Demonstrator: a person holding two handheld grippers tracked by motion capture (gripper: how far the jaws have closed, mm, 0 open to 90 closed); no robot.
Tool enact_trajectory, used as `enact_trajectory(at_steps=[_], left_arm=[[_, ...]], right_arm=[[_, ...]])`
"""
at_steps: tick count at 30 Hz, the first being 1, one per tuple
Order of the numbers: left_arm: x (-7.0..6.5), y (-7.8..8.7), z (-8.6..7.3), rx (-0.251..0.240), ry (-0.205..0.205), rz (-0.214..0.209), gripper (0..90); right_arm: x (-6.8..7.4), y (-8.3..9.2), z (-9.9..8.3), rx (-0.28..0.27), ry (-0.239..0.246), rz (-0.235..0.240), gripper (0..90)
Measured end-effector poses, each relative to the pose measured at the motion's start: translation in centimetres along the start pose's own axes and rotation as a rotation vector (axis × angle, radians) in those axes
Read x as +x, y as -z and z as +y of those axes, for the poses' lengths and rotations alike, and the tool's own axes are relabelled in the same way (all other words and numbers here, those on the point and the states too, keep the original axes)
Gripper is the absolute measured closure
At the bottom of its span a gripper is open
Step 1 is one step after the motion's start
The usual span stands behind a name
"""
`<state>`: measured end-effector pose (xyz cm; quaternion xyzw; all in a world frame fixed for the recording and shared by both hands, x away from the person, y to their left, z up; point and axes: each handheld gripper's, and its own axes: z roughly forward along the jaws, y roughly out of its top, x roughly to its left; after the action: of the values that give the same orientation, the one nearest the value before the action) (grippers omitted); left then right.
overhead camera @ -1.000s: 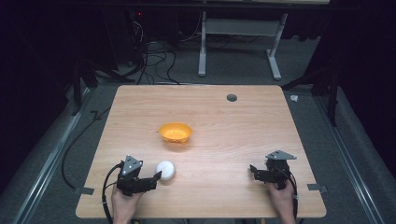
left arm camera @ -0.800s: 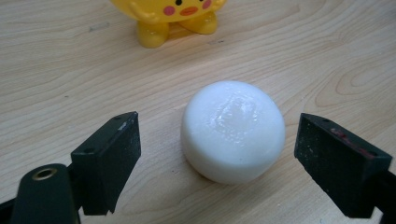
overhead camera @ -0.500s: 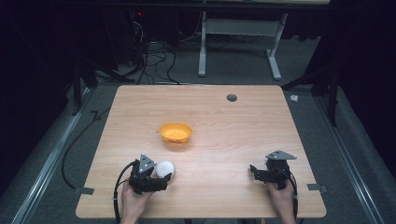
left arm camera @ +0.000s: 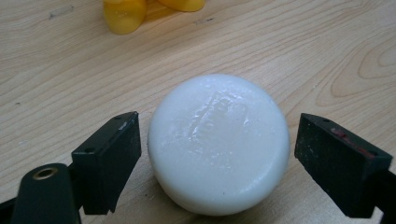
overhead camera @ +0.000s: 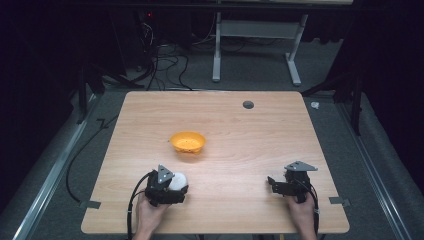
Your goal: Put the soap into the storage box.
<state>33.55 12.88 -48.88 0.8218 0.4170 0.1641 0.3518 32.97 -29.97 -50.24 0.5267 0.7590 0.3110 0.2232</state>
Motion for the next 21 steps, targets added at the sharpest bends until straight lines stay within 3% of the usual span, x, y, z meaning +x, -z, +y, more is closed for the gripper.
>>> enact_trajectory(at_steps=[21], left_arm=[[-0.2,-1.3,0.1,0.034,-0.010,0.021,22.7]], right_arm=[[0.0,0.0,0.0,0.000,0.000,0.000,17.0]])
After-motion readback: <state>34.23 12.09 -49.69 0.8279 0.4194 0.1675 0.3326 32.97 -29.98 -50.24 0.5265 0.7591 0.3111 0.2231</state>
